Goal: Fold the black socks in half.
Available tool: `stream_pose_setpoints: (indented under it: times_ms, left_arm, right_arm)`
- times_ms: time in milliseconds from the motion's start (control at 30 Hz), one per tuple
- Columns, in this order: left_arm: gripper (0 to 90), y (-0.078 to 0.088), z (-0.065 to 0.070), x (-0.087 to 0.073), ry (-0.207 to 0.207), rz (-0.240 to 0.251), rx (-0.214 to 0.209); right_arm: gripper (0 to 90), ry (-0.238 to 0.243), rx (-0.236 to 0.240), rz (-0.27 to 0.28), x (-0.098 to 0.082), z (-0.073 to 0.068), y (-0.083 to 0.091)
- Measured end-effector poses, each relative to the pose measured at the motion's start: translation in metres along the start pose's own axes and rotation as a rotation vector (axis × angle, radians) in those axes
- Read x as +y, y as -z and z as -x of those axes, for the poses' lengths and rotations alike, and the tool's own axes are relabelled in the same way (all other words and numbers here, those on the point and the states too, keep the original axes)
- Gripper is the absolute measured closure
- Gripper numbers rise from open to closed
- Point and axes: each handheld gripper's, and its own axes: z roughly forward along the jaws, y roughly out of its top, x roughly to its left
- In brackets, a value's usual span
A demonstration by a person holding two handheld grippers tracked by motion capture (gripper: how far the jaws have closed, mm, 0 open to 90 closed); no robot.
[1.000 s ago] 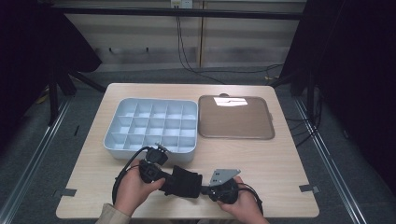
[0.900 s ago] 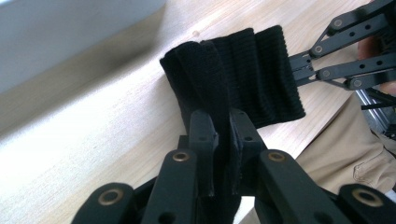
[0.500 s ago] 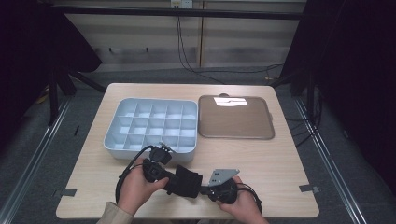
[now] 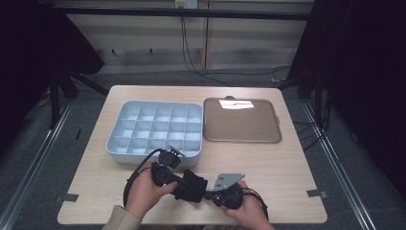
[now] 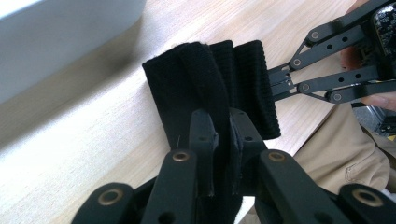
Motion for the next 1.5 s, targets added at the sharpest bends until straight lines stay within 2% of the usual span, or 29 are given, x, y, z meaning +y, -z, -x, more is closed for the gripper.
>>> stream_pose_setpoints:
  times_ms: [400,1067,1500]
  left_arm:
    - [81.3,-0.0063,0.0025,0.0049,-0.019,-0.025,-0.004]
    - [81.4,-0.0051,0.0044,0.0054,-0.021,-0.009,-0.008]
    - [81.3,-0.0087,0.0078,0.0079,-0.019,-0.015,-0.016]
  right_arm:
    - [90.0,0.000,0.002,0.000,0.0004,0.0001,-0.0006]
    - [90.0,-0.001,0.004,0.002,0.0010,0.0002,-0.0011]
    - [90.0,0.001,0.006,0.000,0.0015,0.0003,-0.0016]
